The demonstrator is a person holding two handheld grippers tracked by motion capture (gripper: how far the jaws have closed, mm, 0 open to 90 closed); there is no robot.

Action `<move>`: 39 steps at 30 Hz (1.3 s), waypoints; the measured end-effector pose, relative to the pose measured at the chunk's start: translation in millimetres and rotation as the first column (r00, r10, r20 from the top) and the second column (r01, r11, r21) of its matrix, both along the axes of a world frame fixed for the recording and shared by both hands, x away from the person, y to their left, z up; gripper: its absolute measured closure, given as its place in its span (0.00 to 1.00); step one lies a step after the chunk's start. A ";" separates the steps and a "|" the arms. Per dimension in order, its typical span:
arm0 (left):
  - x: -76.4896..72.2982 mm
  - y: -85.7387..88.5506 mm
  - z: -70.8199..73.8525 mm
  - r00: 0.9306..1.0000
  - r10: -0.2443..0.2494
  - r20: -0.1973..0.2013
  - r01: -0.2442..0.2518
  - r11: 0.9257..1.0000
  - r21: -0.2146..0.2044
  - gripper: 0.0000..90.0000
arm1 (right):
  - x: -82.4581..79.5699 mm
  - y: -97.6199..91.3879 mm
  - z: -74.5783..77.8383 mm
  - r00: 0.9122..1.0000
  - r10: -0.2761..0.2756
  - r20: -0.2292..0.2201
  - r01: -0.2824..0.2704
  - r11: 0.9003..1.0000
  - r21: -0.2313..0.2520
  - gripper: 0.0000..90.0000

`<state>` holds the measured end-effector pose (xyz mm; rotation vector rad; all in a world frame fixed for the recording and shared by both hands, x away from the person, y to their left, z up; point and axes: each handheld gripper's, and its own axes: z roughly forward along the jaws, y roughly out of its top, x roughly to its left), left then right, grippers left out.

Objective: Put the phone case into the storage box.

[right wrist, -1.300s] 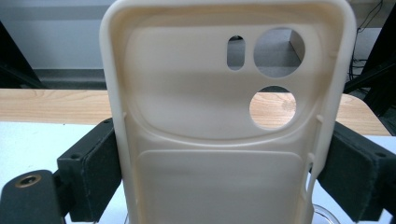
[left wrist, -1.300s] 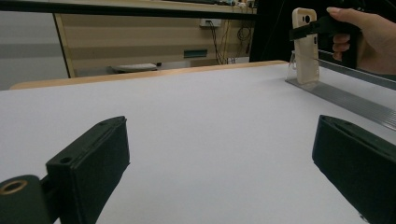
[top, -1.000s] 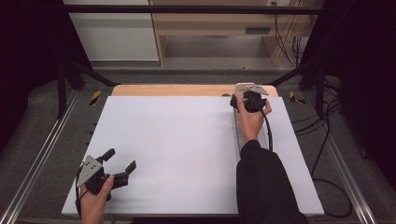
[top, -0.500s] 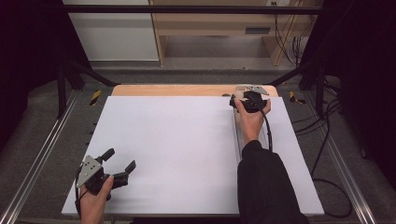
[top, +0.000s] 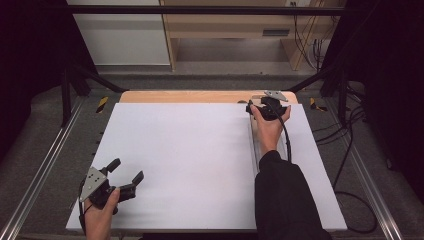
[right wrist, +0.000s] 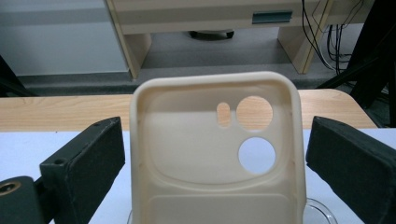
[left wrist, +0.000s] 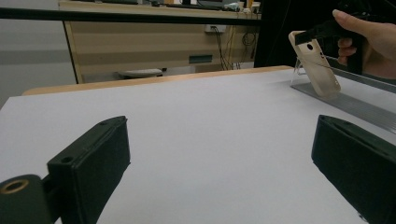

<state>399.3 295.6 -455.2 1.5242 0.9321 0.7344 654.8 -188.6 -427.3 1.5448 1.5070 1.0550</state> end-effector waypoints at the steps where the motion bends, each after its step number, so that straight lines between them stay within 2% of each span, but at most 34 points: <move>1: 0.0 -0.1 0.0 1.000 -0.001 0.000 0.001 1.000 0.000 0.04 | -0.3 0.4 0.6 1.000 0.001 0.001 -0.001 1.000 -0.002 0.05; 6: 0.5 -0.2 -0.1 1.000 -0.002 -0.001 0.002 1.000 -0.007 0.04 | -3.4 0.8 4.1 1.000 -0.010 0.000 0.010 1.000 -0.006 0.05; 10: 1.2 -0.3 0.1 1.000 -0.004 -0.001 0.004 1.000 -0.005 0.04 | -7.8 -0.8 12.6 1.000 -0.008 0.012 0.008 1.000 -0.004 0.05; 13: 0.5 -0.6 -0.1 1.000 -0.010 -0.003 0.010 1.000 -0.021 0.04 | -11.0 -1.9 16.0 1.000 -0.002 0.008 0.002 1.000 -0.001 0.05; 20: 0.9 -5.2 -0.4 1.000 -0.028 -0.003 0.028 1.000 -0.004 0.02 | -17.6 -2.8 23.8 1.000 0.007 0.009 -0.007 1.000 0.012 0.05; 28: 0.6 -5.8 -0.8 1.000 -0.027 -0.004 0.027 1.000 -0.002 0.02 | -21.4 -6.2 28.6 1.000 0.004 0.005 -0.004 1.000 0.018 0.05; 39: 0.9 -2.4 0.6 1.000 -0.029 0.006 0.029 1.000 -0.002 0.02 | -23.9 -1.6 31.9 0.999 0.031 0.008 -0.031 0.999 0.031 0.06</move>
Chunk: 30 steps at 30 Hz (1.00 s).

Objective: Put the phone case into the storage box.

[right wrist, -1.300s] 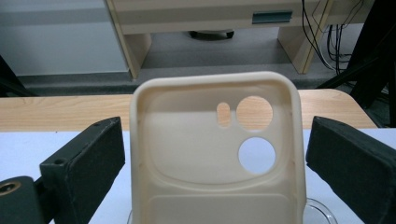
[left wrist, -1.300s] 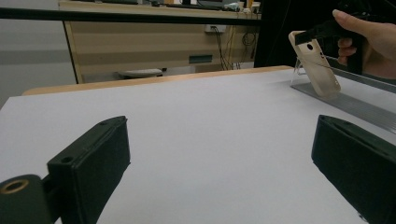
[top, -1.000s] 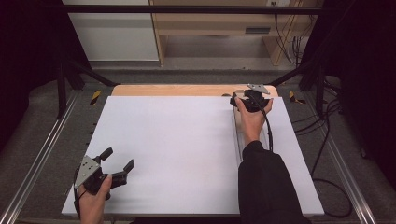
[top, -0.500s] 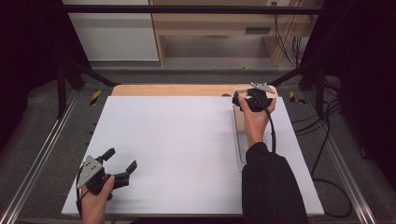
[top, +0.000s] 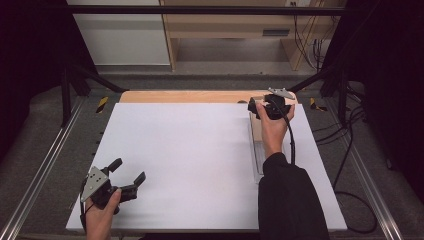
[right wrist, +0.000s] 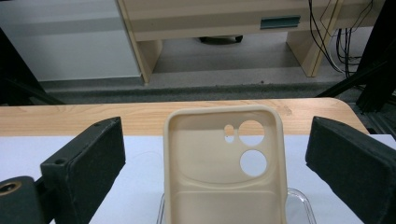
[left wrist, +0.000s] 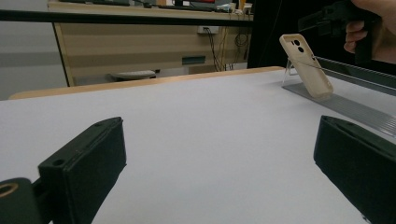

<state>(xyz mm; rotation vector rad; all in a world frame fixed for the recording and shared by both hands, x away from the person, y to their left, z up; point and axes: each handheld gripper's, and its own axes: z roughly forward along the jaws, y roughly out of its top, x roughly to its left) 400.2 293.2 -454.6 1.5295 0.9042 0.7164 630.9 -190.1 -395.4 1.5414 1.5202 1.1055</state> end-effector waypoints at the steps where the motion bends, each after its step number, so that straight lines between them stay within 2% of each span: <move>1: 0.1 0.3 0.0 1.000 0.003 0.000 -0.003 1.000 -0.005 0.02 | 0.3 0.3 0.0 1.000 -0.002 -0.001 0.002 1.000 0.006 0.06; 5: 0.2 1.3 0.3 1.000 0.010 0.001 -0.010 1.000 -0.006 0.02 | 0.3 0.6 0.9 1.000 -0.002 0.006 0.002 0.999 0.035 0.07; 10: 0.5 0.1 0.1 1.000 0.008 -0.001 -0.008 1.000 -0.002 0.02 | -1.6 2.9 3.4 1.000 0.012 0.022 -0.012 1.000 0.027 0.07; 14: 0.1 -1.0 0.4 1.000 0.010 0.006 -0.010 1.000 -0.002 0.02 | -3.7 3.2 5.5 0.998 0.019 0.052 -0.021 0.999 0.030 0.10; 17: -0.3 0.1 0.8 1.000 0.014 0.009 -0.014 1.000 -0.001 0.02 | -5.1 3.5 8.1 0.994 0.032 0.101 -0.035 0.999 0.026 0.09; 19: 0.1 0.2 0.6 1.000 0.015 0.007 -0.015 1.000 -0.002 0.02 | -6.7 4.6 10.7 0.989 0.039 0.141 -0.040 0.999 0.004 0.09; 30: 0.1 -0.4 0.5 1.000 0.013 0.006 -0.013 1.000 0.000 0.02 | -14.9 9.4 19.0 0.971 0.076 0.226 -0.065 0.996 -0.053 0.07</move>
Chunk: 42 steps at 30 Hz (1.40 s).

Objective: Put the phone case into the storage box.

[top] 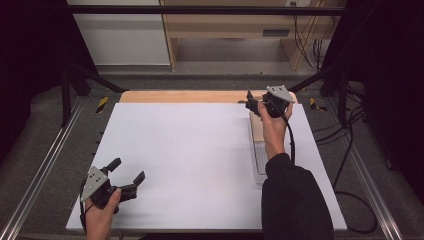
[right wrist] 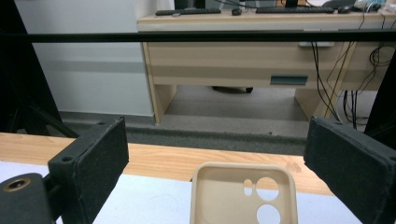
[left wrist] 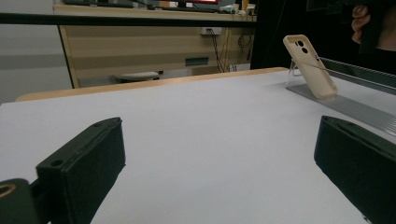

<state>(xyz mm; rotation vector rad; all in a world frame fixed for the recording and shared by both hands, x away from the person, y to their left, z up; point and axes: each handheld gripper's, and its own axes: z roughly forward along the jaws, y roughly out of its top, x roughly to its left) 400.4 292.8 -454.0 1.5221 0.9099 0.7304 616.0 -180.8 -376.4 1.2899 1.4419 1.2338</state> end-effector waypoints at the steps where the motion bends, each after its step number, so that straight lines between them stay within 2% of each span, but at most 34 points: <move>1: 0.2 -0.2 -0.2 1.000 0.001 0.000 -0.001 1.000 -0.004 0.02 | -0.9 0.0 1.2 1.000 0.001 0.002 -0.001 1.000 0.001 0.07; 8: 0.2 1.5 -0.1 1.000 0.005 -0.001 -0.005 1.000 0.004 0.02 | -8.1 -4.5 9.3 1.000 0.016 0.016 -0.016 1.000 0.013 0.07; 25: 0.6 2.8 -0.3 1.000 0.013 0.002 -0.013 1.000 0.023 0.02 | -23.8 -10.2 24.0 0.994 0.098 0.046 -0.099 0.995 0.025 0.07; 42: -0.2 4.4 0.5 1.000 0.006 0.012 -0.007 0.999 0.033 0.02 | -32.0 -10.0 29.2 0.988 0.128 0.085 -0.127 0.992 -0.011 0.05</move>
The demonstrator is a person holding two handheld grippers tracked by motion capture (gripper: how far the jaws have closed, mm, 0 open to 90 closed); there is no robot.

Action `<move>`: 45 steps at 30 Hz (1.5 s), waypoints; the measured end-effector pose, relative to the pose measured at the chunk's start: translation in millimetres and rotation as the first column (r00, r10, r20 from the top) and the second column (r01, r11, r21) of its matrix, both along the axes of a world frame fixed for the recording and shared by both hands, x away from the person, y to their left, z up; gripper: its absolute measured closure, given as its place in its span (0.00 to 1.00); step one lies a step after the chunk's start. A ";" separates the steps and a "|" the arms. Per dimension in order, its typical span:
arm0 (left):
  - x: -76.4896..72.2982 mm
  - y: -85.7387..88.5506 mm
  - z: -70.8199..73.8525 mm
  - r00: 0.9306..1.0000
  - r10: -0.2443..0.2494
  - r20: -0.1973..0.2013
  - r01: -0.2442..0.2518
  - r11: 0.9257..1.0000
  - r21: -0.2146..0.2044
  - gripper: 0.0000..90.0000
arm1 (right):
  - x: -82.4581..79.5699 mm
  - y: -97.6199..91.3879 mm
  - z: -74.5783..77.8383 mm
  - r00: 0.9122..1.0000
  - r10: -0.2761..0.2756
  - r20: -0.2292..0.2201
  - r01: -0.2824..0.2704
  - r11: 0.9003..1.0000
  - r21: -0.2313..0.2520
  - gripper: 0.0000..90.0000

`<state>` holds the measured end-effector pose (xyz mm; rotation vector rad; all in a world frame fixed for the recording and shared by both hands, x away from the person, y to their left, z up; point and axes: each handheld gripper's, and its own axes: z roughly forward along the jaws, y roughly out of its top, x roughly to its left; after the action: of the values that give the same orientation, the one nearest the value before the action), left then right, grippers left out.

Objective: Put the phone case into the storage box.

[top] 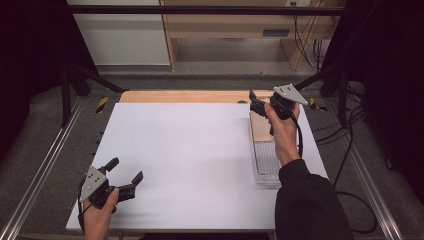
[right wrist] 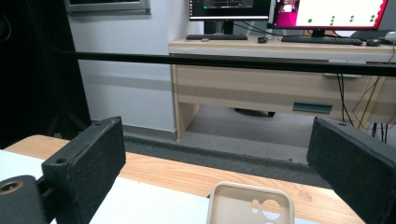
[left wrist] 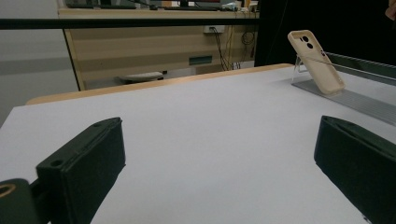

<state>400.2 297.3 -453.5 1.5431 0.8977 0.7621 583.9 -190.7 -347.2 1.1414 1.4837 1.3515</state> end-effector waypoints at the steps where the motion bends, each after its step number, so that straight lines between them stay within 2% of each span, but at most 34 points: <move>1: 0.0 0.1 0.1 1.000 -0.003 0.001 0.003 1.000 0.001 0.02 | -0.8 0.1 0.5 1.000 0.003 0.004 -0.003 1.000 0.001 0.05; 14: -1.1 -1.6 0.8 1.000 -0.017 0.006 0.017 1.000 0.013 0.02 | -11.6 -3.7 7.7 0.999 0.012 0.039 -0.012 1.000 -0.007 0.05; 18: -0.6 -4.0 0.1 1.000 -0.029 0.003 0.029 0.999 0.018 0.02 | -15.9 -6.2 6.1 0.999 0.016 0.036 -0.016 1.000 -0.002 0.05; 23: 1.2 -8.0 -0.5 0.999 -0.045 0.002 0.045 0.998 0.035 0.02 | -20.5 -9.0 2.8 1.000 0.018 0.026 -0.019 0.999 0.028 0.05; 27: 0.6 -9.8 -0.7 0.999 -0.052 0.002 0.052 0.998 0.033 0.02 | -22.2 -10.7 5.0 0.999 0.027 0.023 -0.028 0.999 0.034 0.05; 37: -0.3 -7.7 0.3 0.999 -0.048 0.006 0.048 0.998 0.028 0.02 | -28.6 -12.8 6.6 0.999 0.035 0.012 -0.036 0.999 0.012 0.04; 45: -0.7 -6.1 0.2 0.999 -0.046 0.004 0.046 0.999 0.023 0.02 | -32.5 -16.0 2.9 0.999 0.041 0.000 -0.041 0.999 0.016 0.04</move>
<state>399.5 291.2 -453.3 1.5761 0.8496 0.7448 551.4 -206.7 -344.3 1.1267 1.5061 1.3931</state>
